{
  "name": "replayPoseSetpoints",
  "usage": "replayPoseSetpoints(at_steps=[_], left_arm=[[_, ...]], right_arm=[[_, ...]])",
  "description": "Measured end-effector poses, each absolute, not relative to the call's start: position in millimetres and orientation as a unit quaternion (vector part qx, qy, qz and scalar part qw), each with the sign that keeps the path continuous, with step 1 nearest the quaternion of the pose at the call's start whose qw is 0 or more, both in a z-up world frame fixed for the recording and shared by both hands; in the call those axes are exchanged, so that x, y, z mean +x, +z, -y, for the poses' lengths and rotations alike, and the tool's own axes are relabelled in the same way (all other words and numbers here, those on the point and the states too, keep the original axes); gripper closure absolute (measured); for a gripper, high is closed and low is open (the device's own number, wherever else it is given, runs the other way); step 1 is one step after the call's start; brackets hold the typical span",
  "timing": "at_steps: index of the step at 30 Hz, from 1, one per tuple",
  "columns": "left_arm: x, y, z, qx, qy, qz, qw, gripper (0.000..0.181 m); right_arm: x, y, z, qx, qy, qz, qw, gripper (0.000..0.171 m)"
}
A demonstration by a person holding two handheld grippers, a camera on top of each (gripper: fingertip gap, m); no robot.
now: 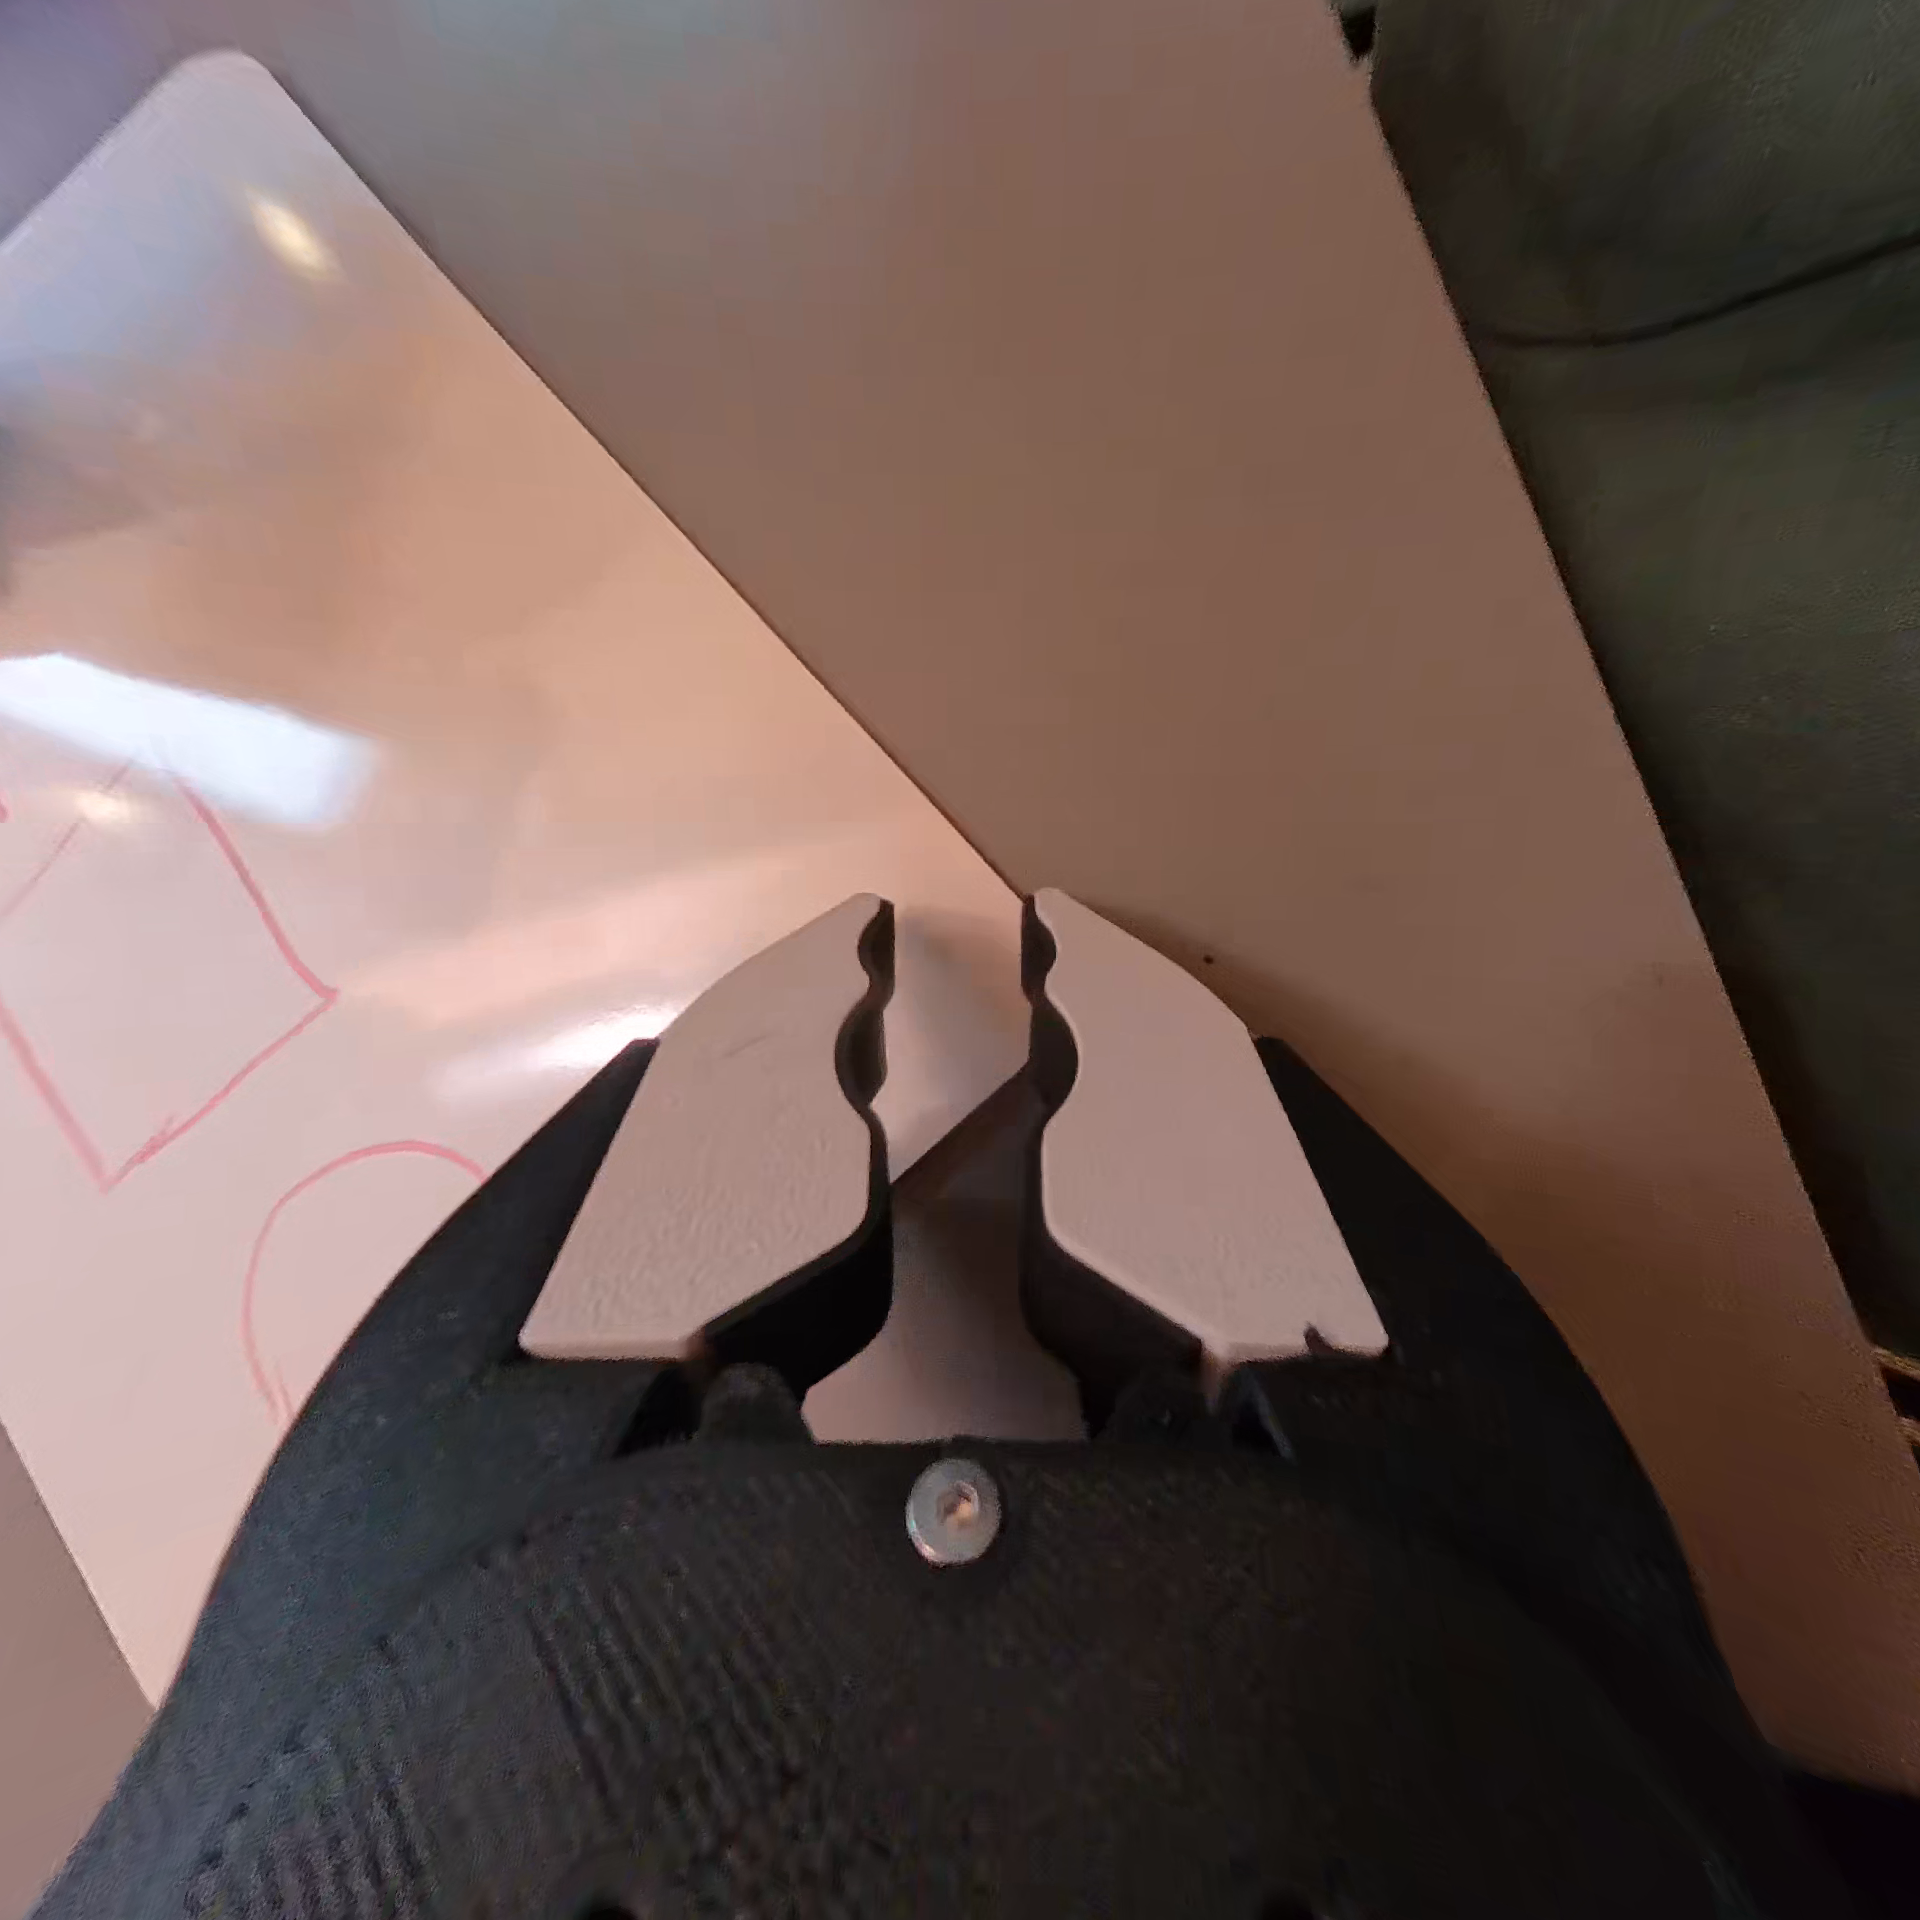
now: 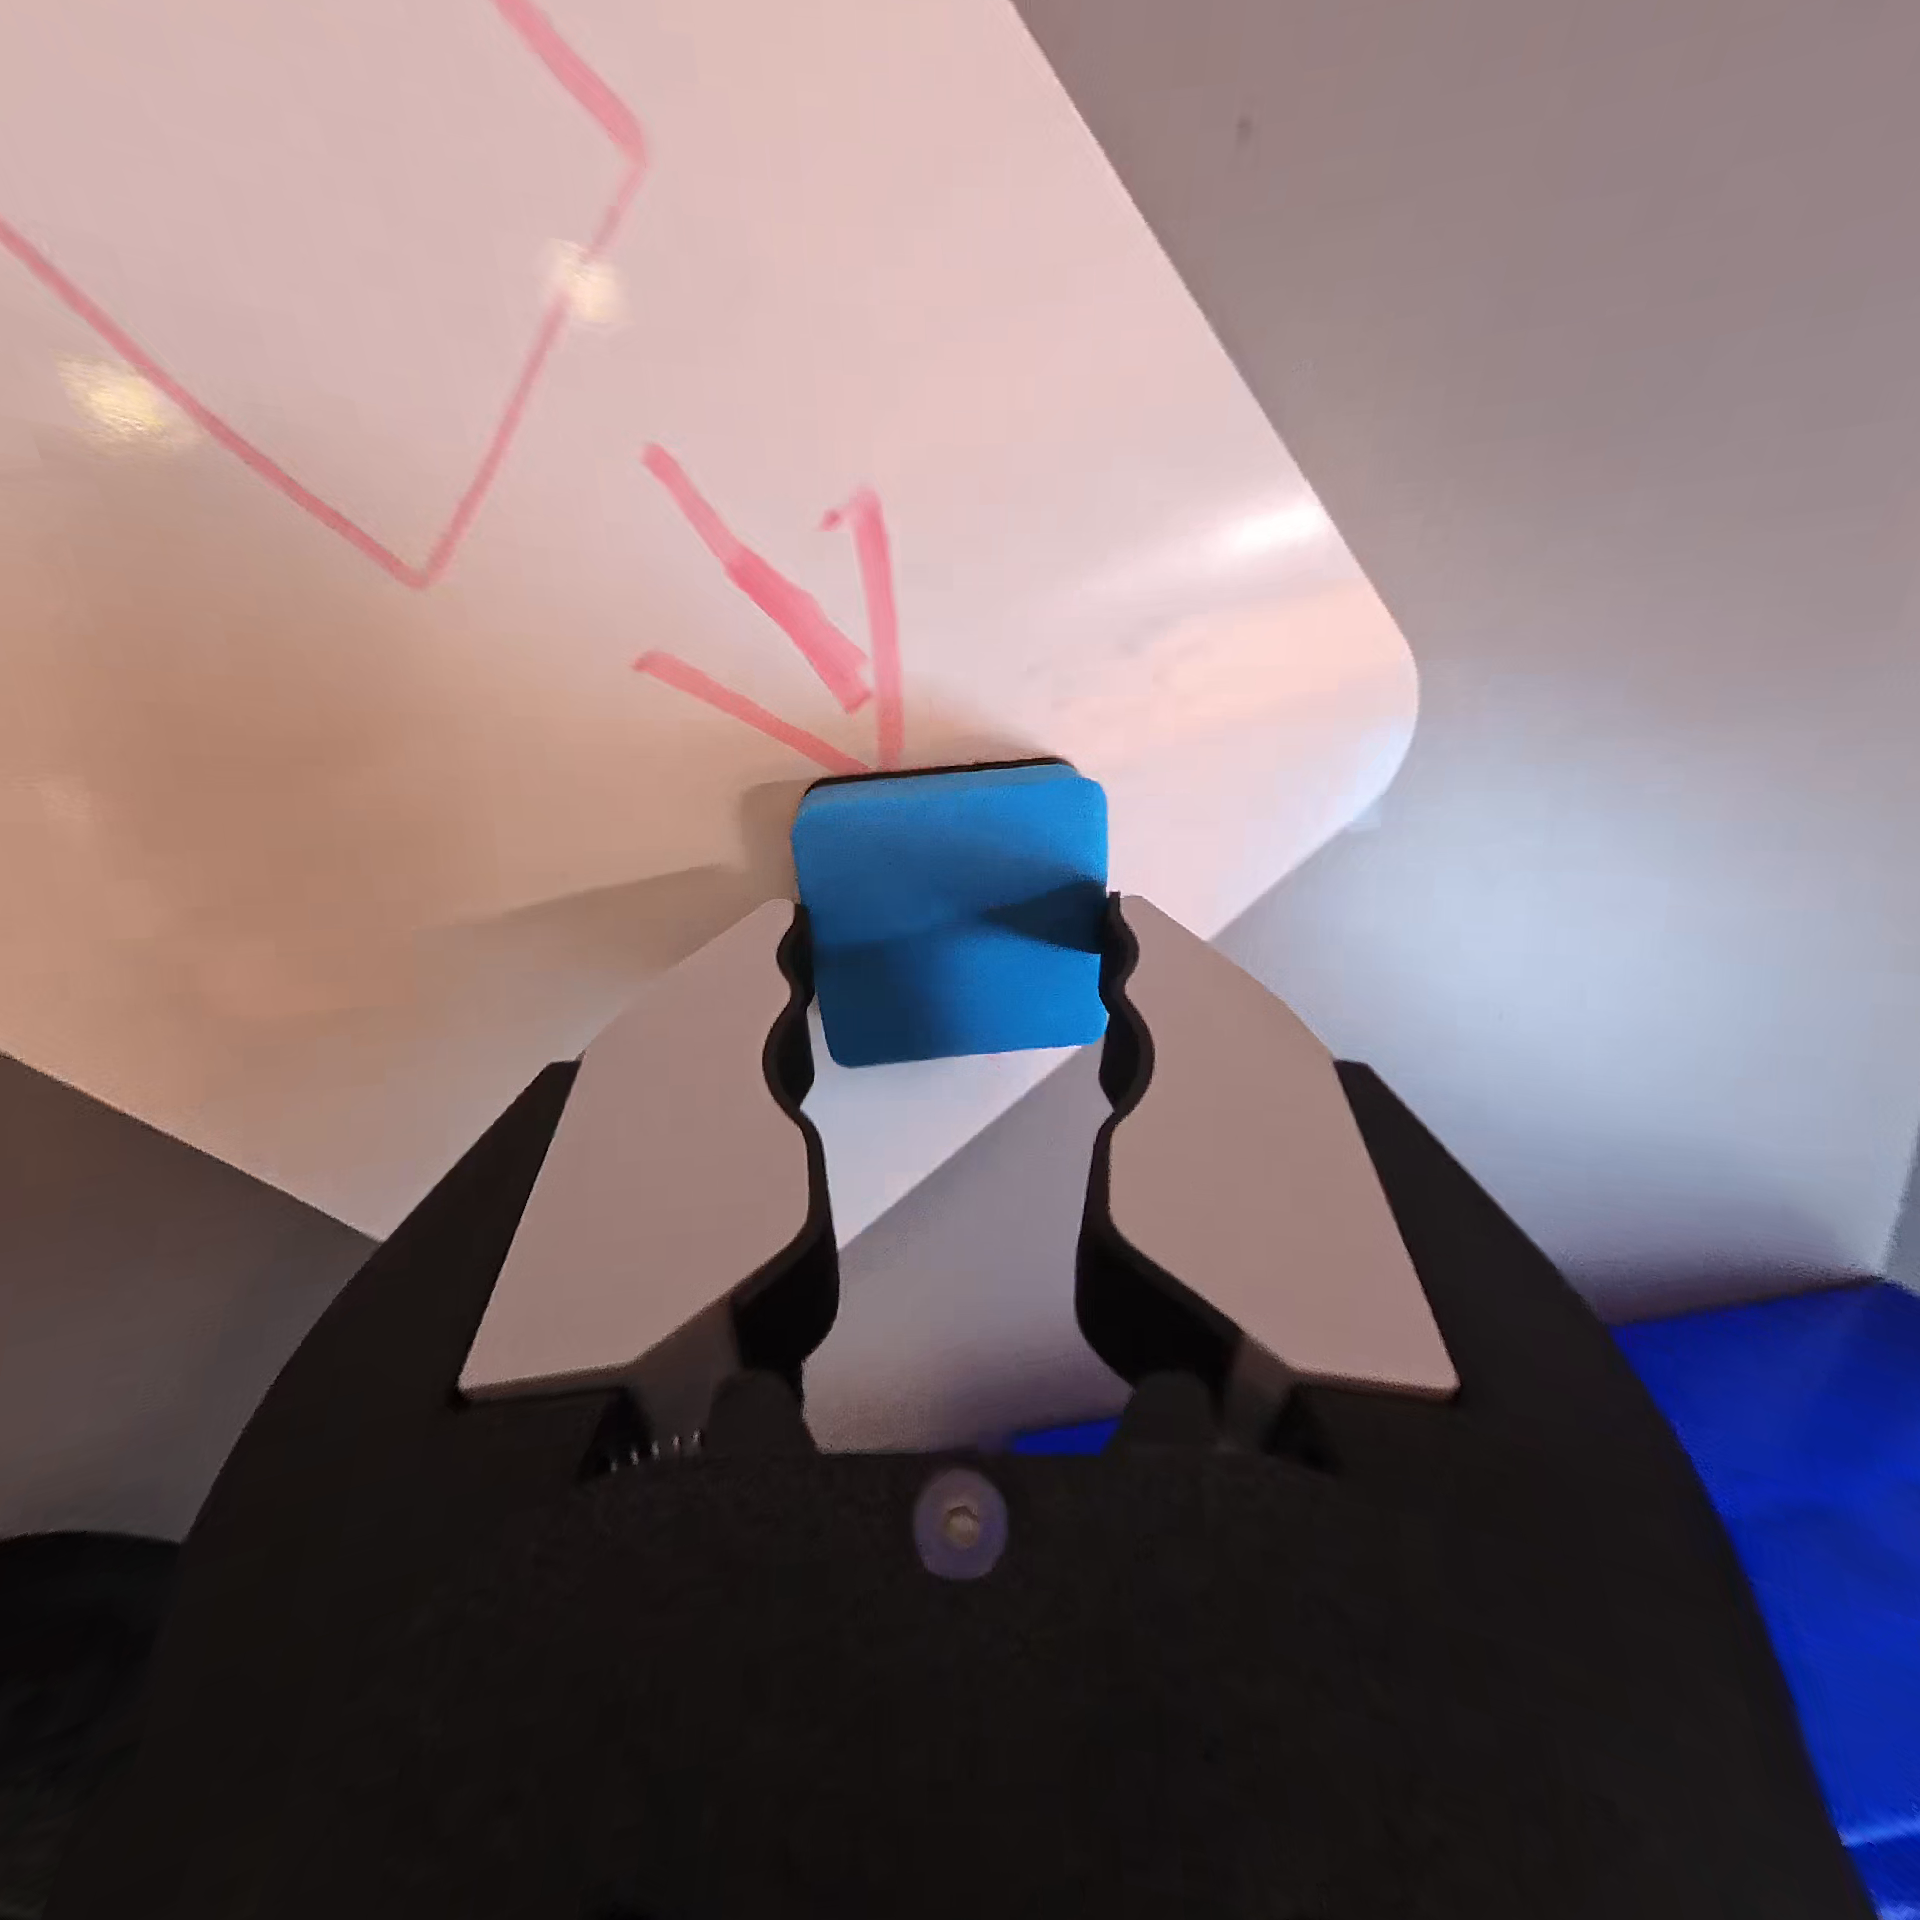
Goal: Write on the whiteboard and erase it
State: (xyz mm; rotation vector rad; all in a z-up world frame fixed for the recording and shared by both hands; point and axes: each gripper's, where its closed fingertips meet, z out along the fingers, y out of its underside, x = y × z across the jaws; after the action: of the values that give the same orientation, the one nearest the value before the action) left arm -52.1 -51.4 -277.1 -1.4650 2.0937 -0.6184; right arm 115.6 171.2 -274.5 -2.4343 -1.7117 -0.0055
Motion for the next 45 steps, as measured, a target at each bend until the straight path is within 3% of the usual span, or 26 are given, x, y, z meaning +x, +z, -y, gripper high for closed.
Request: replayPoseSetpoints(at_steps=[6, 9, 12, 15, 18, 22, 27, 36, 38, 40, 45], left_arm=[[-53.2, -278.5, 50.8, -0.544, -0.226, -0.769, 0.247, 0.171], [-53.4, -279.4, 48.0, -0.538, -0.213, -0.774, 0.258, 0.181], [-54.7, -279.5, 44.1, -0.543, -0.199, -0.772, 0.262, 0.181], [-55.5, -279.4, 43.5, -0.546, -0.200, -0.770, 0.263, 0.181], [-55.5, -279.5, 43.5, -0.546, -0.199, -0.771, 0.260, 0.181], [-55.5, -279.4, 43.5, -0.551, -0.208, -0.765, 0.260, 0.181], [-55.3, -279.2, 43.8, -0.553, -0.224, -0.760, 0.257, 0.181], [-54.6, -279.2, 44.3, -0.554, -0.229, -0.758, 0.257, 0.181], [-54.6, -279.1, 44.3, -0.554, -0.230, -0.758, 0.258, 0.181], [-54.4, -279.1, 43.9, -0.556, -0.229, -0.756, 0.259, 0.181], [-54.7, -279.1, 44.3, -0.557, -0.232, -0.755, 0.256, 0.181]], right_arm=[[116.2, -274.7, -133.8, -0.777, 0.002, 0.627, 0.054, 0.118], [105.0, -274.8, -159.6, -0.793, -0.002, 0.605, 0.078, 0.118], [123.4, -275.0, -190.4, -0.830, 0.003, 0.553, 0.068, 0.118], [124.4, -273.7, -169.9, -0.815, 0.020, 0.578, 0.029, 0.118], [104.6, -274.9, -170.5, -0.785, -0.008, 0.618, 0.047, 0.118], [115.0, -275.5, -221.1, -0.839, 0.007, 0.541, 0.062, 0.118], [102.9, -275.8, -188.4, -0.794, -0.005, 0.606, 0.039, 0.117], [97.4, -258.6, -197.9, -0.795, 0.000, 0.604, 0.059, 0.100], [96.2, -258.3, -201.8, -0.792, -0.003, 0.607, 0.070, 0.108], [94.0, -265.9, -205.9, -0.789, 0.003, 0.610, 0.078, 0.127], [77.9, -264.9, -174.7, -0.771, 0.020, 0.633, 0.073, 0.136]])
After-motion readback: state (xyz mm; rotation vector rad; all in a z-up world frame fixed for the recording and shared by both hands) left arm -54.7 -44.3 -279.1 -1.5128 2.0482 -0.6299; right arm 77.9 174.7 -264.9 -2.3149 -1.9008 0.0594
